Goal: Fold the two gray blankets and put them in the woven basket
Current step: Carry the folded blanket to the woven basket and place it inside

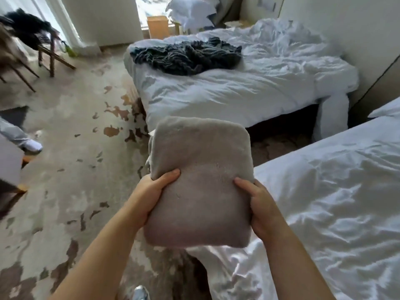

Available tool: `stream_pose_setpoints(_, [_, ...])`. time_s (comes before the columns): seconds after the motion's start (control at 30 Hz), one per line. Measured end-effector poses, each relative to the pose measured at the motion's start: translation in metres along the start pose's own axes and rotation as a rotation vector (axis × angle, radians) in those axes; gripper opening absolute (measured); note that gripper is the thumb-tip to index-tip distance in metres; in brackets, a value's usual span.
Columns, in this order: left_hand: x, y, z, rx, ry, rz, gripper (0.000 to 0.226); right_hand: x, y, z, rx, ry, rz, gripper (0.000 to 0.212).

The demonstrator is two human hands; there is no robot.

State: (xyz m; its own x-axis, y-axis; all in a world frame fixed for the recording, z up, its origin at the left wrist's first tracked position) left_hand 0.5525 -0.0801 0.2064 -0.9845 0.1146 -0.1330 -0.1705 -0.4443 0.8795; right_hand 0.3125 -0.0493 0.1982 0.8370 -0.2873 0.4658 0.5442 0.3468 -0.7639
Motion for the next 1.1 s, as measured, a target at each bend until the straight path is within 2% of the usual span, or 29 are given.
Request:
stream_pose_setpoints(0.2, [-0.172, 0.012, 0.019, 0.065, 0.162, 0.124, 0.043, 0.172, 0.043, -0.005, 0.002, -0.125, 0.046, 0.031])
stream_pose_setpoints(0.3, [-0.235, 0.009, 0.017, 0.093, 0.172, 0.182, 0.030, 0.238, 0.063, -0.014, -0.041, -0.146, 0.106, 0.032])
stream_pose_setpoints(0.43, [-0.300, 0.003, 0.005, 0.092, 0.185, 0.198, 0.030, 0.301, 0.087, -0.028, -0.091, -0.130, 0.167, 0.035])
stream_pose_setpoints(0.63, [-0.351, 0.001, -0.043, 0.071, 0.142, 0.254, 0.051, 0.360, 0.095, -0.073, -0.092, -0.130, 0.209, 0.031])
stream_pose_setpoints(0.9, [-0.431, 0.042, -0.172, 0.099, 0.181, 0.269, 0.048, 0.456, 0.093, -0.211, -0.034, -0.161, 0.211, 0.031])
stream_pose_setpoints(1.03, [-0.496, 0.078, -0.260, 0.073, 0.249, 0.252, 0.044, 0.531, 0.088, -0.318, 0.003, -0.209, 0.186, 0.034])
stream_pose_setpoints(1.1, [-0.534, 0.098, -0.299, 0.044, 0.298, 0.240, 0.051, 0.577, 0.084, -0.368, 0.033, -0.239, 0.187, 0.033])
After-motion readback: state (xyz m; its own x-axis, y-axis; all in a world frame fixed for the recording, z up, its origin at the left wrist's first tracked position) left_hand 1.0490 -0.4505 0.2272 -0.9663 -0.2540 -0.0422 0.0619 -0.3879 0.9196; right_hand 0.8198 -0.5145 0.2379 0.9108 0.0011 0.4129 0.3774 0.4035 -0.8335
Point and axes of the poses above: each hand's wrist, its own z-axis away from the middle knuckle, its own x-axis out of the palm, y = z × x, the point moved 9 cm from there along -z, towards the middle knuckle, and after that the axes turned 12 degrees about -z, right-handed, at the moved point
